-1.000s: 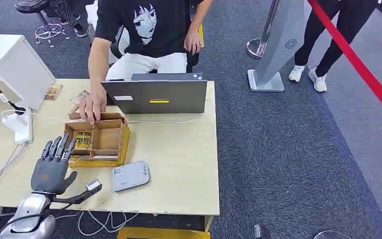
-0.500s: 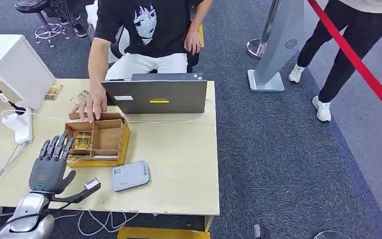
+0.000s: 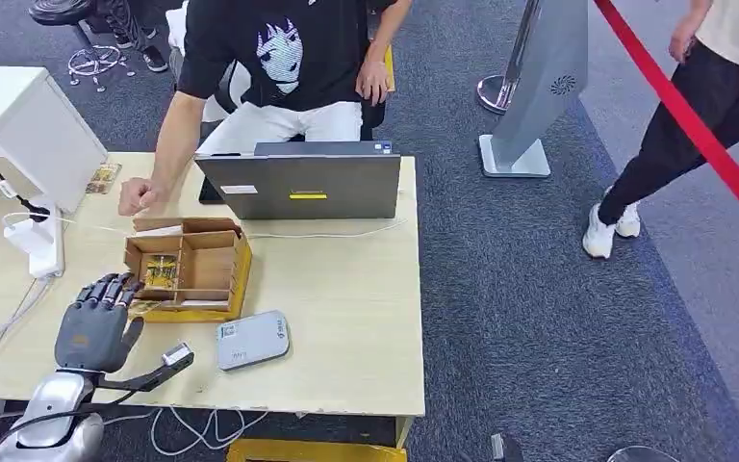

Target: Pass the card to the sensor for recognition and then transmit it.

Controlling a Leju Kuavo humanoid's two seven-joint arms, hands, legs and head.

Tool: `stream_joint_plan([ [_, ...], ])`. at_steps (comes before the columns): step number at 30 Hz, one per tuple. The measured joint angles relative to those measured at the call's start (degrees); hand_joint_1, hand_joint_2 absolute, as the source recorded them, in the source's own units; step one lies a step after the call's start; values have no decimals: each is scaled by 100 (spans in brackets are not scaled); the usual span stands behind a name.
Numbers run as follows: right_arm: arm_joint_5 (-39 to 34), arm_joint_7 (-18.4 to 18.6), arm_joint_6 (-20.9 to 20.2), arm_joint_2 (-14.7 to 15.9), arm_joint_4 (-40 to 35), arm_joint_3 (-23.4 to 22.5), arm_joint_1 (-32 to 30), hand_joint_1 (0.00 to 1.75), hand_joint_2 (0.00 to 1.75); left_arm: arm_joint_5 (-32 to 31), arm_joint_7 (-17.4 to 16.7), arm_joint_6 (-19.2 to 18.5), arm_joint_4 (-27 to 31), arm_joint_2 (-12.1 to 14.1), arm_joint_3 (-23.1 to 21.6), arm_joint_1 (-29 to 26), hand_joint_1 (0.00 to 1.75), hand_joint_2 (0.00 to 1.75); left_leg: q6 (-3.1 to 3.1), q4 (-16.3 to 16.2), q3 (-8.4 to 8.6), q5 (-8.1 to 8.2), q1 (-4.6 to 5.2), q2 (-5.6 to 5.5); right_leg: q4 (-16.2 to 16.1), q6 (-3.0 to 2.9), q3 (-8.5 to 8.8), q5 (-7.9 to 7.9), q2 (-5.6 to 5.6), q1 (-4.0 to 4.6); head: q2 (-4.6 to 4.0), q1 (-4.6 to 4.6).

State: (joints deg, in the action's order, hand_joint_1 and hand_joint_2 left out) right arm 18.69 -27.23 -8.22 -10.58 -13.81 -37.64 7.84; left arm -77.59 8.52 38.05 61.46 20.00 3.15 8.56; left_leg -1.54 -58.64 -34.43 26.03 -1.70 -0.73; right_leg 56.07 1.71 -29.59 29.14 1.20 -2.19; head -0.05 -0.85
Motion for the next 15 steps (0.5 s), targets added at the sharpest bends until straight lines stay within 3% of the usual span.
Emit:
stream_joint_plan([
  [11, 0, 0, -11, 0, 0, 24, -1, 0, 175, 26, 87, 35, -46, 2, 0, 68, 175, 175, 0, 0, 0, 0, 0, 0, 0, 0, 0, 0, 0, 0, 0, 0],
  [15, 0, 0, -5, 0, 0, 39, -1, 0, 175, 439, 236, 83, 56, 2, 0, 158, 175, 175, 0, -1, 2, -1, 0, -1, 0, 0, -11, 0, -1, 0, 0, 0],
])
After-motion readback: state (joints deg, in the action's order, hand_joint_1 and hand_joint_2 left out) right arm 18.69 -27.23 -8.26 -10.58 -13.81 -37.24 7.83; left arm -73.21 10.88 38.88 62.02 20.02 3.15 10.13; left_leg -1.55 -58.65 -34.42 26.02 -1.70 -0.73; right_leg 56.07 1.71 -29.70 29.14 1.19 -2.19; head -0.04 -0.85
